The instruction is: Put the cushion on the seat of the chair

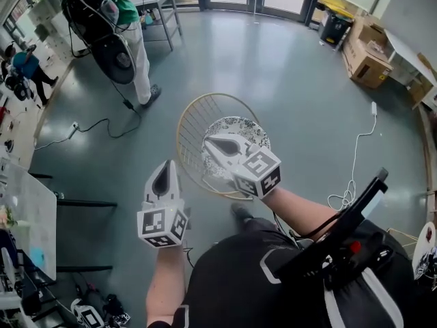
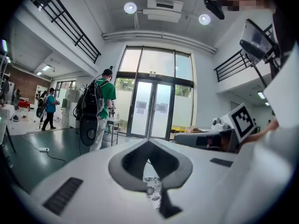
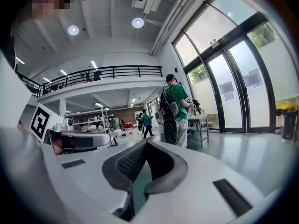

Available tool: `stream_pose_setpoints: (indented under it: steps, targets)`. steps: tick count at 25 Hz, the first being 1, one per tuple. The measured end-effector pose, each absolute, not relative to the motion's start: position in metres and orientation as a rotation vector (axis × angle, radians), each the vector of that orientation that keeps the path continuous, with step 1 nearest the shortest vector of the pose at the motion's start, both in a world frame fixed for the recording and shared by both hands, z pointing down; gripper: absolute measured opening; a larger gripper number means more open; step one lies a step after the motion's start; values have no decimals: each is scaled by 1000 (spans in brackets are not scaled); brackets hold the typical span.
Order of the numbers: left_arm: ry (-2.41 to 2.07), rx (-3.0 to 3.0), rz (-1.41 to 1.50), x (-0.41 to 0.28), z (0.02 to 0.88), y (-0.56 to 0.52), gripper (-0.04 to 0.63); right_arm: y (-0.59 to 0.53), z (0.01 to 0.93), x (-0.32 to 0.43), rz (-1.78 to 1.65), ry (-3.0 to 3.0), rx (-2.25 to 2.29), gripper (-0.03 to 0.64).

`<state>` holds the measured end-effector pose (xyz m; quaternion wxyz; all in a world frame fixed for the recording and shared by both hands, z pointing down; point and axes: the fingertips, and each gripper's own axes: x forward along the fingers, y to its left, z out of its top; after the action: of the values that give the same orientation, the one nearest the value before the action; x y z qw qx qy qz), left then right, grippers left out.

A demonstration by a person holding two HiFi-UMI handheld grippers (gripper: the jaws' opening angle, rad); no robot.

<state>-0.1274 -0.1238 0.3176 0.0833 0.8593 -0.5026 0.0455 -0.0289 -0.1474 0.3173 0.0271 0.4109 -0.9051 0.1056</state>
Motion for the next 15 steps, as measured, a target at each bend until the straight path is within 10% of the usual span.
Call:
stream_pose_setpoints:
  steps: [15]
  targets:
    - [-1576, 2555, 11, -149, 287, -114, 8, -136, 289, -37, 245, -2816, 1246, 9]
